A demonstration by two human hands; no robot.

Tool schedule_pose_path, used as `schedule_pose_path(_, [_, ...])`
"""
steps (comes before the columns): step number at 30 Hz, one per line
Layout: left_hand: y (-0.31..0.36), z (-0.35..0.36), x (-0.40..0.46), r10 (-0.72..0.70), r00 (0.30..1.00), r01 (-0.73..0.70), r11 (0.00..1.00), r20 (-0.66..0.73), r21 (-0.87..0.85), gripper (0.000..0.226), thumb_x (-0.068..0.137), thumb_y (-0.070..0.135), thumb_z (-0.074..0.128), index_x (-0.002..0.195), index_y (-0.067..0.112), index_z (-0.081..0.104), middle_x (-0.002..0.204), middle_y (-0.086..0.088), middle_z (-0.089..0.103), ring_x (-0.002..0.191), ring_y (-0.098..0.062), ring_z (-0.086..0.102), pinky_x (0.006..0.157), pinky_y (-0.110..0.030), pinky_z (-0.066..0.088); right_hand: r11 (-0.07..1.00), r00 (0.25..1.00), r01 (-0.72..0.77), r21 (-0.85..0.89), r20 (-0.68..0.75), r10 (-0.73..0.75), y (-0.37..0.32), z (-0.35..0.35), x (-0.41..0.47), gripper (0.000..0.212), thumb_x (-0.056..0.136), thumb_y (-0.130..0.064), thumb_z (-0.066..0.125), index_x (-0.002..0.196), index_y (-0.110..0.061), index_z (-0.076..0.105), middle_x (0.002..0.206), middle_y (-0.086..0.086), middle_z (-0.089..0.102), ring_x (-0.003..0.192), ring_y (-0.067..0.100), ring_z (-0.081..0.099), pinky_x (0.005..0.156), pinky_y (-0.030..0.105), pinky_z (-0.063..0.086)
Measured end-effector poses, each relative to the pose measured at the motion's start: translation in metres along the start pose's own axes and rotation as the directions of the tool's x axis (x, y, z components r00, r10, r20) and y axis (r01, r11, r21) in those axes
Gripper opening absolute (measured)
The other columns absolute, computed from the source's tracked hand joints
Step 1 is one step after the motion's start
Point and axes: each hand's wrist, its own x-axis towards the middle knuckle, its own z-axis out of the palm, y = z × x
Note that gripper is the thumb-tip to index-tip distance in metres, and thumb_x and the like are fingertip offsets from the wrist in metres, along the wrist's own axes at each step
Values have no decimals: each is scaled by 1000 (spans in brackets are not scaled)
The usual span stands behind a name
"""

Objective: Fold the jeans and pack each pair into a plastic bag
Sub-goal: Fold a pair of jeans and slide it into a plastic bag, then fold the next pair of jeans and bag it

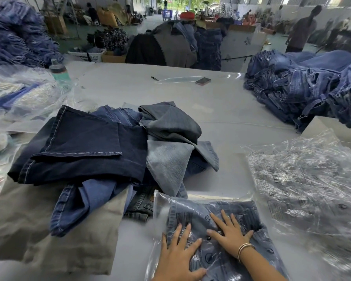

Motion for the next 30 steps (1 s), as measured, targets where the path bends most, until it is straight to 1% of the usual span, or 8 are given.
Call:
schedule_pose_path(2, [3, 3, 3, -52, 998, 51, 999, -36, -18, 73, 53, 89, 39, 116, 57, 59, 142, 1, 51, 134, -25, 29, 108, -60, 15, 998, 1000, -14, 64, -26, 16, -3, -10, -6, 57, 87, -71, 33, 140, -59, 18, 158, -16, -10, 146, 16, -13, 105, 73, -7])
schedule_pose_path(5, [9, 10, 13, -66, 998, 64, 992, -14, -109, 73, 69, 78, 39, 138, 59, 28, 159, 2, -9, 146, -22, -11, 108, -60, -9, 996, 980, -49, -68, -195, 34, -15, -8, -29, 53, 93, -59, 37, 142, -54, 19, 158, -13, -12, 145, 13, -16, 107, 72, -3])
schedule_pose_path(8, [10, 8, 30, -52, 992, 81, 961, 114, -265, 71, 80, 71, 37, 146, 52, 16, 152, 8, -28, 142, -16, -29, 110, -59, -13, 992, 975, -27, -122, -222, -1, -32, 14, -61, 69, 85, -73, 32, 144, -55, 1, 154, -13, -26, 139, 14, -28, 102, 74, -13])
schedule_pose_path(11, [0, -16, 49, 18, 965, 101, 893, 260, -438, 64, 90, 63, 36, 149, 42, 23, 159, 9, -14, 146, -16, -18, 117, -57, -1, 972, 954, -20, -236, -296, -52, -35, 44, -84, 89, 72, -89, 19, 140, -48, -24, 141, -9, -49, 140, 21, -29, 102, 73, -15])
schedule_pose_path(15, [-20, -69, 60, 106, 970, 55, 780, 218, -624, 54, 96, 53, 40, 147, 38, 29, 157, 9, 22, 145, -14, 19, 118, -42, 21, 969, 986, -142, -200, 60, 157, -12, 42, -64, 89, 78, -81, 34, 144, -49, -17, 152, -8, -33, 144, 22, -22, 105, 74, -1])
schedule_pose_path(20, [-81, -136, 59, 161, 899, -225, 968, -408, -112, 38, 84, 21, 63, 122, 23, 63, 127, -3, 60, 115, -23, 57, 96, -44, 47, 967, 982, -184, -179, 0, 187, -8, 14, -26, 73, 88, -69, 35, 144, -52, -9, 157, -10, -21, 145, 19, -17, 105, 74, 5])
schedule_pose_path(25, [-178, -168, 43, -288, 936, 345, 864, -203, 367, 94, 84, 58, 57, 153, 26, 2, 161, -9, 0, 148, -27, 1, 113, -60, 7, 941, 975, -223, -255, -82, 208, -10, 10, -15, 75, 90, -66, 34, 147, -43, -9, 158, -4, -18, 146, 21, -15, 105, 73, 0])
schedule_pose_path(30, [-206, -169, 39, -414, 869, 490, 800, -272, 348, 82, 86, 61, 54, 151, 38, 9, 147, -6, 32, 137, -24, 27, 107, -54, 28, 954, 981, -149, -260, -161, 109, -18, 20, -32, 80, 93, -56, 41, 151, -31, -8, 158, 3, -21, 145, 21, -20, 107, 70, -3])
